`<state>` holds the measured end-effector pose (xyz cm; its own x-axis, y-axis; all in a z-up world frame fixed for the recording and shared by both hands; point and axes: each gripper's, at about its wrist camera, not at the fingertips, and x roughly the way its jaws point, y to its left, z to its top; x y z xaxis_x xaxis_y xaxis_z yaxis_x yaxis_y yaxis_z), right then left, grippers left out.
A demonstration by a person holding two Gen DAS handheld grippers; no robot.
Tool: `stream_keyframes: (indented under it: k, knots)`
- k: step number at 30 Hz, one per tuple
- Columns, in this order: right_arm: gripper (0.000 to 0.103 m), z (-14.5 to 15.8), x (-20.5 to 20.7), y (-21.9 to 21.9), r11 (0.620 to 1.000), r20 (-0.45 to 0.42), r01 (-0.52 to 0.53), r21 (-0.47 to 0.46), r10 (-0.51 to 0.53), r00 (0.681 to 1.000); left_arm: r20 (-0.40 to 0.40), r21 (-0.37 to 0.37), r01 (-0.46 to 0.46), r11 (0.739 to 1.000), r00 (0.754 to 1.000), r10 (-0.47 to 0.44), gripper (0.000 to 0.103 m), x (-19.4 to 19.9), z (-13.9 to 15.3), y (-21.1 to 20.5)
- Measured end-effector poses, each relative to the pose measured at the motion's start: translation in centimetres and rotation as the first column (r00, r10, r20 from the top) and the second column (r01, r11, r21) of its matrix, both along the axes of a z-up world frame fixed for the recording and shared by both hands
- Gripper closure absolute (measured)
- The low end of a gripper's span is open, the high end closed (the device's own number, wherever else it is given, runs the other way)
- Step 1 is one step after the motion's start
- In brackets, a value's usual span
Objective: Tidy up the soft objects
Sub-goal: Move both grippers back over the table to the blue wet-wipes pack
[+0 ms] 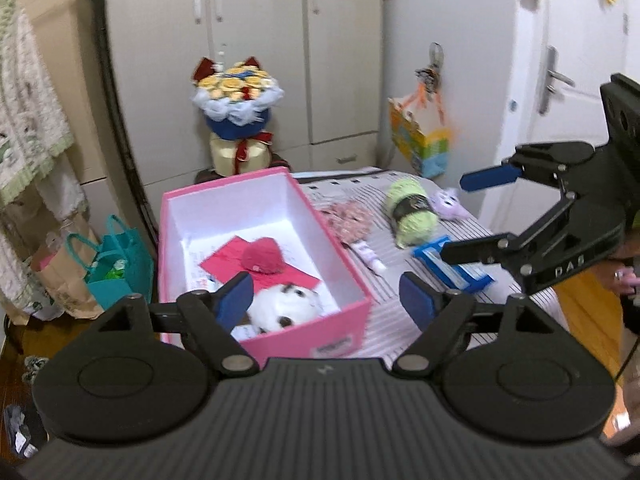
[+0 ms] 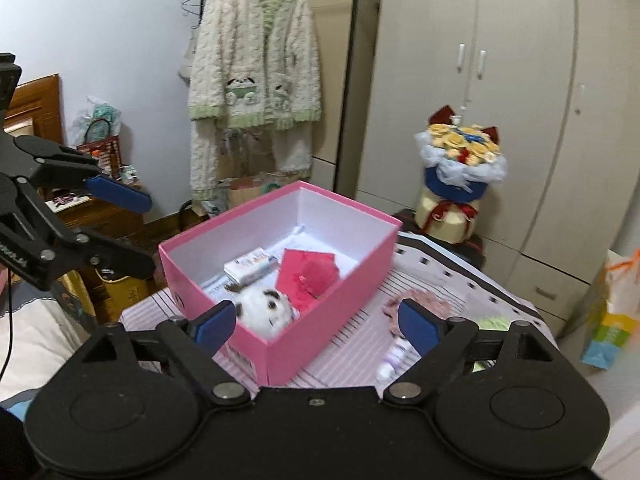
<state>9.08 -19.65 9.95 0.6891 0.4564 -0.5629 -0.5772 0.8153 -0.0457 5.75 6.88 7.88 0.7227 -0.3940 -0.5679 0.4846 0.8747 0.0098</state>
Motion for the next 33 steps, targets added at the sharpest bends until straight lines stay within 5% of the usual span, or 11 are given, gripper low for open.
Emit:
stream_keyframes:
  k: [16,25,28,30,33]
  knots:
    - [0.006,-5.6,-5.3,-7.0,0.982,0.033,0.183,-0.045,-0.182,0.983,-0.083,-0.004,0.172,0.985,0.982,-0.172,0.012,-1.0,-4.1,-8.2]
    - [0.006,-10.4,-5.3,-9.0,0.970,0.091,0.244,-0.016,-0.241,0.966,-0.119,-0.034,0.187,0.982,0.975,-0.190,0.012,1.5,-7.0,-11.8]
    - [0.006,-12.1,-4.3,-9.3,0.968,0.102,0.250,0.008,-0.250,0.963,-0.061,-0.057,0.153,0.987,0.986,-0.156,0.012,2.1,-8.1,-12.8]
    - [0.006,-13.6,-3.3,-9.6,0.949,0.115,0.311,0.046,-0.314,0.942,-0.006,-0.069,0.117,0.991,0.993,-0.118,0.012,2.4,-9.5,-14.0]
    - [0.006,-16.0,-1.5,-10.5,0.919,0.069,0.375,0.123,-0.385,0.920,-0.038,-0.111,0.102,0.989,0.994,-0.107,0.013,3.8,-11.4,-15.2]
